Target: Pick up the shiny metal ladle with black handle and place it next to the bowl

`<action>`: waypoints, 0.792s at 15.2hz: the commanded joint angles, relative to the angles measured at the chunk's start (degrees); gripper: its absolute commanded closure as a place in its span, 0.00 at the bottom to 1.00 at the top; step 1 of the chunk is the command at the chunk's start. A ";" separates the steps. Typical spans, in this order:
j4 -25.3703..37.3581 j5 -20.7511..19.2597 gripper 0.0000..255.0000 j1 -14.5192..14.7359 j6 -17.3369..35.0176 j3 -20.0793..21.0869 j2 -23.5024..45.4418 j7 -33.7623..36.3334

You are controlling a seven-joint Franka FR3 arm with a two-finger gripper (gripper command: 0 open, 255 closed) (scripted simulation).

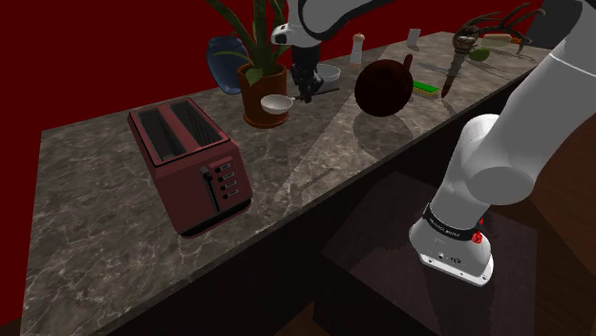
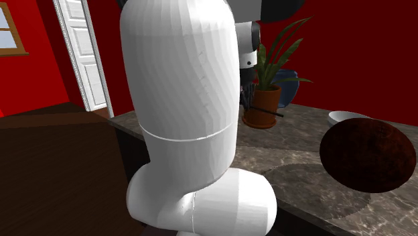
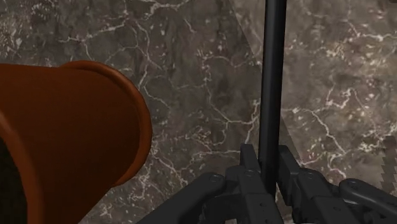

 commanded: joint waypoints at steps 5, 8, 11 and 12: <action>3.86 0.07 1.00 -3.05 0.72 -4.99 3.41 -8.11; 6.61 0.68 1.00 -4.64 1.18 -7.58 6.03 -12.57; 9.94 1.81 1.00 -6.27 1.47 -10.01 9.15 -17.16; 11.19 2.30 1.00 -6.83 1.52 -10.79 10.31 -18.71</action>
